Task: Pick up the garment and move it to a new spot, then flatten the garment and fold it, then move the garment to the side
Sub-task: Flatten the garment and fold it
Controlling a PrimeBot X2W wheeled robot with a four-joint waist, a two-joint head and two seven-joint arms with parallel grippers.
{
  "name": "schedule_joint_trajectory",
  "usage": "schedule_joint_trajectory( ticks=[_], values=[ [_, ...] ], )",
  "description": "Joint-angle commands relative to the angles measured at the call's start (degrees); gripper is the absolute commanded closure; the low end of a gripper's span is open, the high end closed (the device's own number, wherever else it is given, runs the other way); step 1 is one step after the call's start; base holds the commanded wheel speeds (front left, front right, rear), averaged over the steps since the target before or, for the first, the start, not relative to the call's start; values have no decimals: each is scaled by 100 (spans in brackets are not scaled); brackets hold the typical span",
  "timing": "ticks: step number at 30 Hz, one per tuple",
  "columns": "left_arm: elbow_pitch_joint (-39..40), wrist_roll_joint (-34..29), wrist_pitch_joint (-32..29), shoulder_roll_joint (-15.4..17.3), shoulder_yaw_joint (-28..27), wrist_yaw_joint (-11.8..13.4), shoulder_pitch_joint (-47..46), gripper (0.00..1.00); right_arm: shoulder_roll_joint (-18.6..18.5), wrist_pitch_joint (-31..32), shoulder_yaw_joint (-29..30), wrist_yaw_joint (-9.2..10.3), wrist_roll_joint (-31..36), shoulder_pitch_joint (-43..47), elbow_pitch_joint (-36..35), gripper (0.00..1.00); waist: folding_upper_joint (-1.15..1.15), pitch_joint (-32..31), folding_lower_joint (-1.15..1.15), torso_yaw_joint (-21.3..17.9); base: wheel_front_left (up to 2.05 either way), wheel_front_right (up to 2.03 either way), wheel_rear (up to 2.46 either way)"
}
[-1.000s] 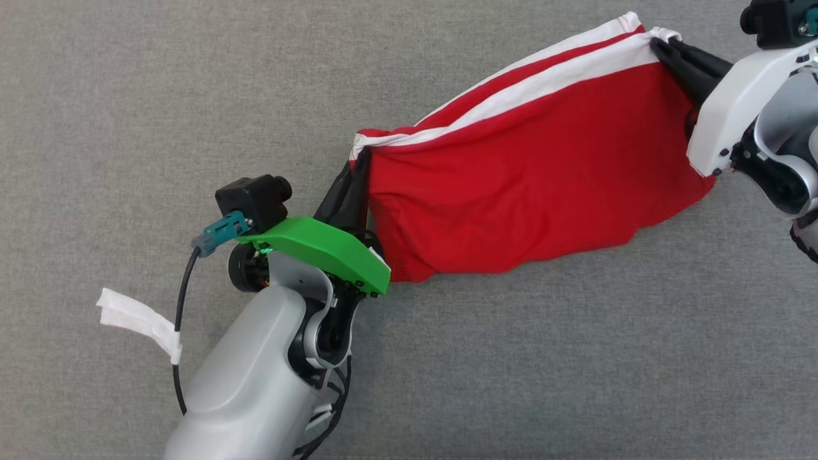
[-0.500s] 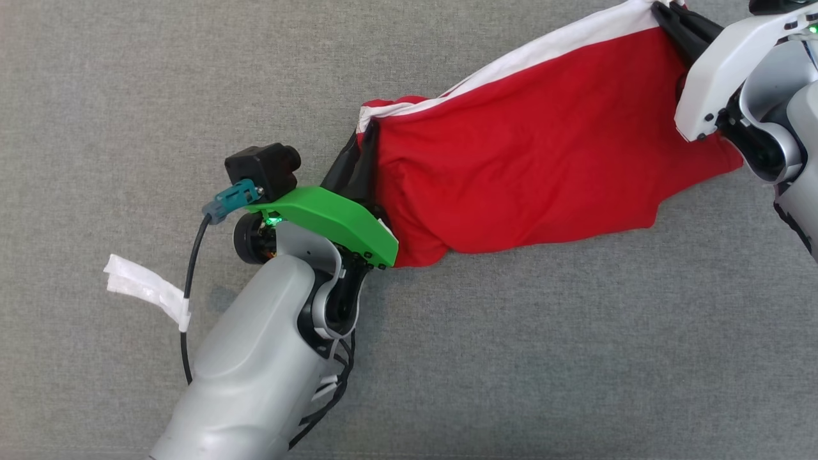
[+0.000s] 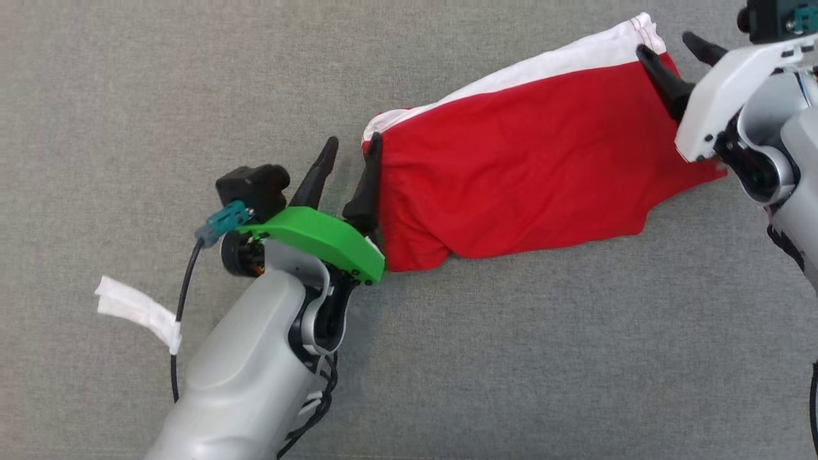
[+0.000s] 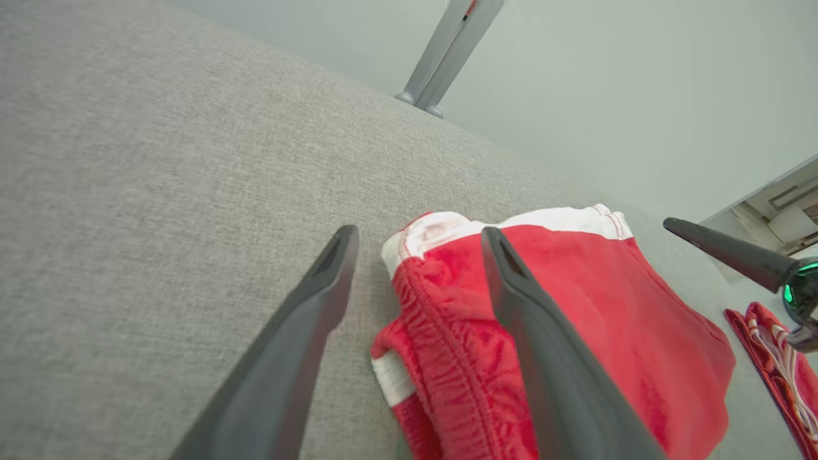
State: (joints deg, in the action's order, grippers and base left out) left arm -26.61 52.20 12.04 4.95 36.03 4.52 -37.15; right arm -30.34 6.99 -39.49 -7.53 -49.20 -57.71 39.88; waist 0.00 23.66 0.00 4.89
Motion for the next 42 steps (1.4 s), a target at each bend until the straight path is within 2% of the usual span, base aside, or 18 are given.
schedule_joint_trajectory(
  ticks=[1, 6, 8, 10, 17, 22, 30, 35, 42],
  values=[
    [2, -145, 99, 104, -10, -38, 162, 0, -45, 61, 50, 9, -119, 128, 48, 0, 0, -282, 0, 61, 0, 0, 0],
    [213, -648, 314, 391, -325, -47, 489, 0, -124, 120, 228, 8, -363, 460, 207, 0, 0, -613, 0, 93, 0, 0, 0],
    [480, -1165, 325, 510, -561, -9, 586, 0, -83, 177, 317, 8, -450, 554, 292, 0, 0, -695, 0, 97, 0, 0, 0],
    [768, -1562, 306, 469, -909, -72, 912, 0, -26, 243, 420, 8, -557, 625, 399, 0, 0, -755, 0, 97, 0, 0, 0],
    [1394, -2763, 305, 332, -1981, -647, 1555, 0, 167, 293, 799, 6, -790, 736, 856, 0, 0, -756, 0, 194, 0, 0, 0],
    [1455, -3339, 306, 216, -2441, -950, 1811, 0, 248, 227, 963, 5, -652, 582, 1344, 0, 0, -641, 0, 297, 0, 0, 0],
    [1547, -3538, 307, -69, -3015, -1111, 1930, 0, 445, 231, 1099, 6, -414, 224, 2006, 0, 0, -415, 0, 465, 0, 0, 0],
    [1522, -3568, 307, -159, -3103, -1161, 1865, 0, 588, 267, 1109, 6, -247, -7, 2405, 0, 0, -295, 0, 585, 0, 0, 0],
    [1460, -3574, 307, -196, -3091, -1196, 1789, 0, 836, 803, 831, 6, -26, 73, 2782, 0, 0, -230, 0, 637, 0, 0, 0]
  ],
)
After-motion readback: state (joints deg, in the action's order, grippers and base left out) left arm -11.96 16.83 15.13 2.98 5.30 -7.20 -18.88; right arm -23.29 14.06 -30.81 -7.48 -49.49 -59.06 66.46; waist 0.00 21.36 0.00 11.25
